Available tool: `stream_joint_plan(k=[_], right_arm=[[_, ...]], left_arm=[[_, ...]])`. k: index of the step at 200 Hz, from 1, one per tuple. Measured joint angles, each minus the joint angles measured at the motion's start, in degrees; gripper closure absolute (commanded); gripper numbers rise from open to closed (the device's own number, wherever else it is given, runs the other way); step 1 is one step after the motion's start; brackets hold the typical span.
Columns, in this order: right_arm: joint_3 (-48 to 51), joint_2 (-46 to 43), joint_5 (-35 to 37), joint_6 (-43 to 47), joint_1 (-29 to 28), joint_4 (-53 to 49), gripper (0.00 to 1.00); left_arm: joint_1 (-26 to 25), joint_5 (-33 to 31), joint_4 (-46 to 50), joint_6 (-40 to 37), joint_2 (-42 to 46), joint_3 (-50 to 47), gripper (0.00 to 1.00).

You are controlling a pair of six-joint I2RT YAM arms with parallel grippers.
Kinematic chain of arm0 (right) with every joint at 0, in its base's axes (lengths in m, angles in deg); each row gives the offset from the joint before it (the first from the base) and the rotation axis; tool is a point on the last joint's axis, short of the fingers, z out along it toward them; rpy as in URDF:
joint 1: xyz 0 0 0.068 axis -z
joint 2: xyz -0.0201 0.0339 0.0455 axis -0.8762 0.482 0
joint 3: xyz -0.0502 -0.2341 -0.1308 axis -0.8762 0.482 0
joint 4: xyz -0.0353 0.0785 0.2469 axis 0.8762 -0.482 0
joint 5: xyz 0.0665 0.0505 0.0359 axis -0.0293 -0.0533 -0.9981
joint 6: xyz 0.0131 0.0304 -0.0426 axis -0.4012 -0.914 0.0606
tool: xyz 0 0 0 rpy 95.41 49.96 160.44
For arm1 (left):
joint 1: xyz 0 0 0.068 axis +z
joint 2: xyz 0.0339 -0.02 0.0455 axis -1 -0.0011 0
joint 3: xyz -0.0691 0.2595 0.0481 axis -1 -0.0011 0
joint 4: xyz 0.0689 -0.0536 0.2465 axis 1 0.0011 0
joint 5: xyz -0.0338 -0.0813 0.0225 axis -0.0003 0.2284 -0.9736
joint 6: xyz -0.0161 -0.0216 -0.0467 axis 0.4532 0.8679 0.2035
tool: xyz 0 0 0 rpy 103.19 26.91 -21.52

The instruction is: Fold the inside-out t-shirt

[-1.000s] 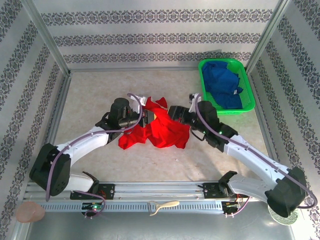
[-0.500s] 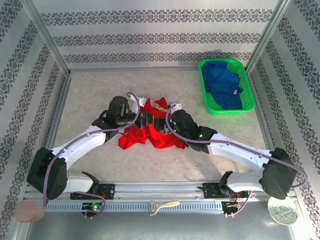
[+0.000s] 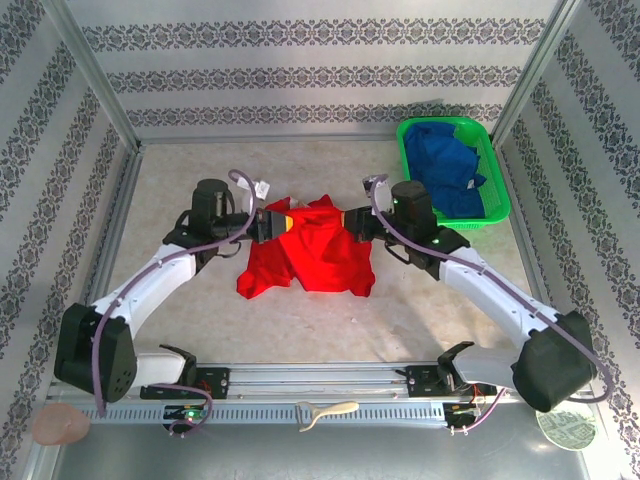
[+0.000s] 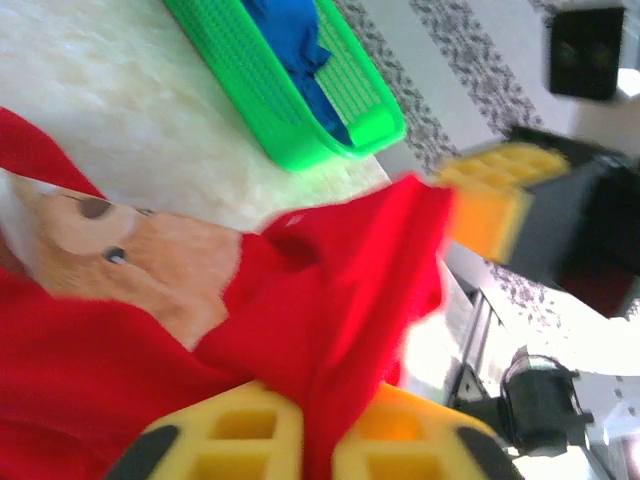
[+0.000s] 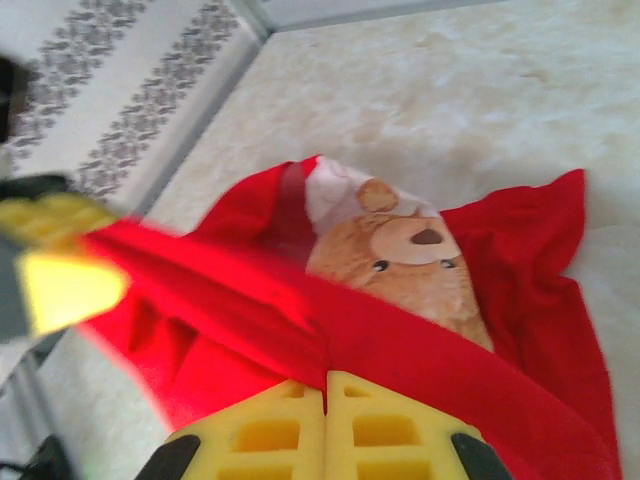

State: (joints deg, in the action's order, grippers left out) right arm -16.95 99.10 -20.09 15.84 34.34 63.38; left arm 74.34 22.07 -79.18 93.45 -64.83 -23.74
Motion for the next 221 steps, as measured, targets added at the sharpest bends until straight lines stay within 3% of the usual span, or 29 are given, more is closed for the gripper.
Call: stream_joint_plan(k=[15,36,70,100,131,172,221], right_arm=[[1.5,-1.6,-4.5,-0.3,1.3,1.0,1.00],[3.6,-2.1,-8.8,-2.1,1.9,2.9,1.00],[5.0,-1.9,-12.4,-4.9,1.9,6.1,1.00],[5.2,-0.7,-14.8,-6.7,1.9,9.7,1.00],[5.3,-0.2,-15.9,-8.0,1.9,11.3,1.00],[5.7,-0.4,-16.3,-9.1,1.9,12.1,1.00],[6.8,-1.6,-16.3,-9.3,1.9,12.1,1.00]], left_arm=[[2.5,-0.3,-0.1,0.4,-3.2,2.1,0.42],[3.7,-2.3,-0.3,1.6,-5.0,2.3,0.37],[-0.6,-9.5,0.9,2.4,2.2,-1.4,0.29],[-12.4,-19.9,3.7,-0.7,9.8,-1.8,0.28],[-20.0,-30.8,6.0,-4.7,7.7,-1.9,0.27],[-21.9,-39.9,7.2,-8.2,2.4,-1.9,0.27],[-21.9,-44.9,7.2,-10.1,-0.5,-1.9,0.27]])
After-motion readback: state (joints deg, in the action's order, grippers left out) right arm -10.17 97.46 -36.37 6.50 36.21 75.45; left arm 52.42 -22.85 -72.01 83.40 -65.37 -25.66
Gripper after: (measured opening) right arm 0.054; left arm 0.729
